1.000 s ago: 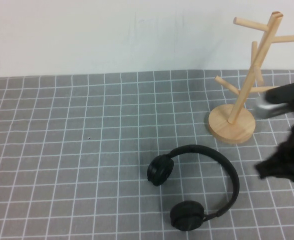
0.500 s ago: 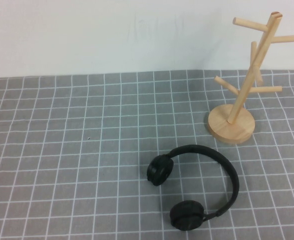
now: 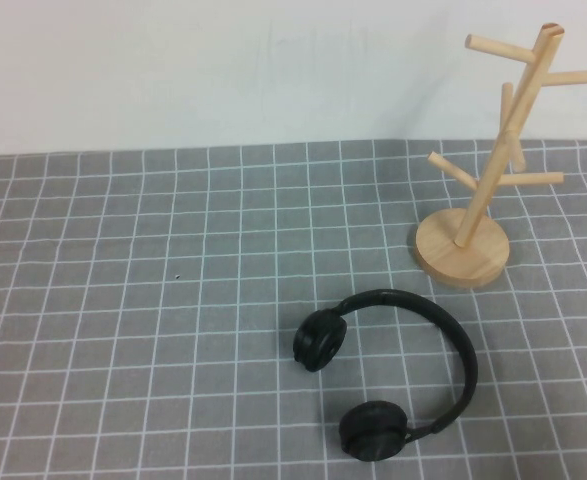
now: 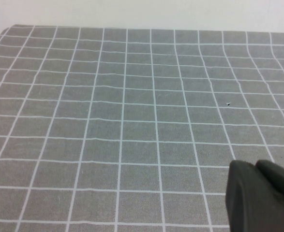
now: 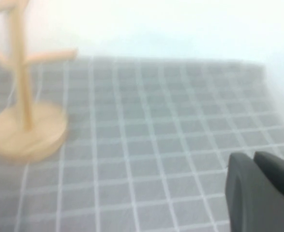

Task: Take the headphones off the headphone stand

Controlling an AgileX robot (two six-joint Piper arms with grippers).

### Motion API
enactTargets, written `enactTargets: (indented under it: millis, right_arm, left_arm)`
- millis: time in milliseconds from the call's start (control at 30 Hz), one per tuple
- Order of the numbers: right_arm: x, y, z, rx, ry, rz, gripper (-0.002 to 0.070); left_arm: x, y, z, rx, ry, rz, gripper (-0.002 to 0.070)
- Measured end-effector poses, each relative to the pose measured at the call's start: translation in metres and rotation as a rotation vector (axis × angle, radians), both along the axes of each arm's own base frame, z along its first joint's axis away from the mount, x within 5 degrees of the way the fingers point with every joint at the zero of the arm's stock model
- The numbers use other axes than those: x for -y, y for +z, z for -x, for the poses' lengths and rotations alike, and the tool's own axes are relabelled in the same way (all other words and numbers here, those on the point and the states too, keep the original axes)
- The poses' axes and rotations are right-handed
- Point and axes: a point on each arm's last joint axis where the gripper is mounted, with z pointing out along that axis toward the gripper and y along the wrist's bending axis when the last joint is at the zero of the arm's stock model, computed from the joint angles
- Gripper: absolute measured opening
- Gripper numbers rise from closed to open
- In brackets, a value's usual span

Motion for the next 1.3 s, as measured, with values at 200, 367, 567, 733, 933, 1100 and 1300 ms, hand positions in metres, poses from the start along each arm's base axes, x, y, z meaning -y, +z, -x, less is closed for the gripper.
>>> enactTargets:
  millis: [200, 367, 567, 733, 933, 1100, 1300]
  right_arm:
    - [0.003, -0.032, 0.018, 0.182, -0.093, -0.036, -0.0009]
    - [0.003, -0.032, 0.021, 0.208, -0.111, -0.043, -0.0009]
    - [0.003, -0.033, 0.021, 0.206, -0.113, -0.056, -0.0009]
    - [0.002, -0.033, 0.021, 0.205, -0.104, -0.071, -0.0009]
    - [-0.004, -0.038, 0.020, 0.145, 0.009, -0.009, -0.0009]
    - [-0.006, -0.047, 0.021, 0.047, 0.028, -0.039, -0.0009]
    - [-0.006, -0.055, 0.023, -0.042, 0.026, -0.040, -0.0009]
  left_arm:
    - [0.000, 0.000, 0.000, 0.000, 0.000, 0.000, -0.0003]
    - [0.000, 0.000, 0.000, 0.000, 0.000, 0.000, -0.0003]
    - [0.000, 0.000, 0.000, 0.000, 0.000, 0.000, -0.0003]
    - [0.000, 0.000, 0.000, 0.000, 0.000, 0.000, -0.0003]
    - [0.000, 0.000, 0.000, 0.000, 0.000, 0.000, -0.0003]
    - [0.000, 0.000, 0.000, 0.000, 0.000, 0.000, -0.0003]
    - [0.000, 0.000, 0.000, 0.000, 0.000, 0.000, -0.0003]
